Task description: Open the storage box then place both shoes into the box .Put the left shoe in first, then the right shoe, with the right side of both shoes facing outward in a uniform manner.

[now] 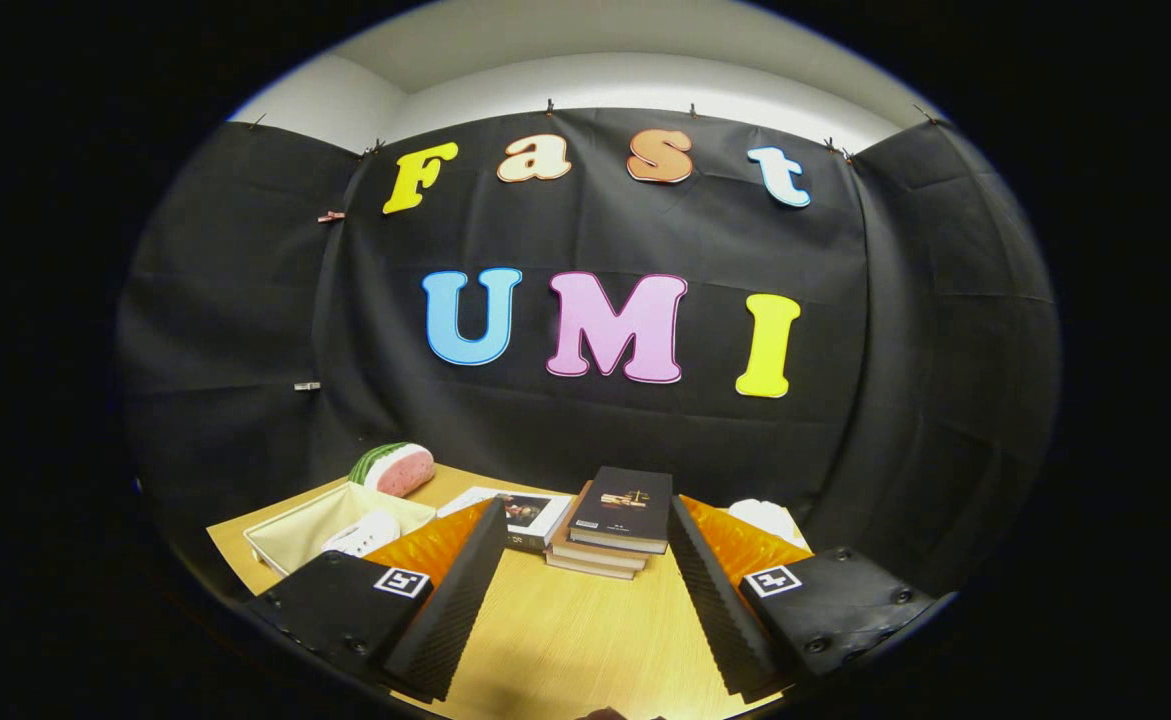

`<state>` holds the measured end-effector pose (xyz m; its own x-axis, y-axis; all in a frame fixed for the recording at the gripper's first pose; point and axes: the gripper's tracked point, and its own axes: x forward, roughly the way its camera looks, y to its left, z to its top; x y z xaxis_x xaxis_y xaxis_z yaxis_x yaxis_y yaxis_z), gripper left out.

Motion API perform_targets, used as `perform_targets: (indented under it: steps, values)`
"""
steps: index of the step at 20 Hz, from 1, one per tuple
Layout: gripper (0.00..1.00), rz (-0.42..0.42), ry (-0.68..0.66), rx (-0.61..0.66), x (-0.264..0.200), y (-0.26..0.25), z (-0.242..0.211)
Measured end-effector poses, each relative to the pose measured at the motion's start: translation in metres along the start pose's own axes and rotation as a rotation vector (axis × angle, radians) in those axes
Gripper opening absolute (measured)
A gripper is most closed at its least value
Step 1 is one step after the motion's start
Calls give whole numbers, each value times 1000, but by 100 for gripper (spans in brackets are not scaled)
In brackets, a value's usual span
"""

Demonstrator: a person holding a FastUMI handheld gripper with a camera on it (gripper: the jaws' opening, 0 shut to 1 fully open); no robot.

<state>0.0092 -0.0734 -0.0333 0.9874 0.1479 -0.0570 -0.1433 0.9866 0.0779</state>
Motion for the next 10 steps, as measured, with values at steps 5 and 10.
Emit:
perform_targets:
  steps: [5,10]
  values:
    - [98,11,8,7,0,4,-5]
    - [98,24,32,5,1,6,-14]
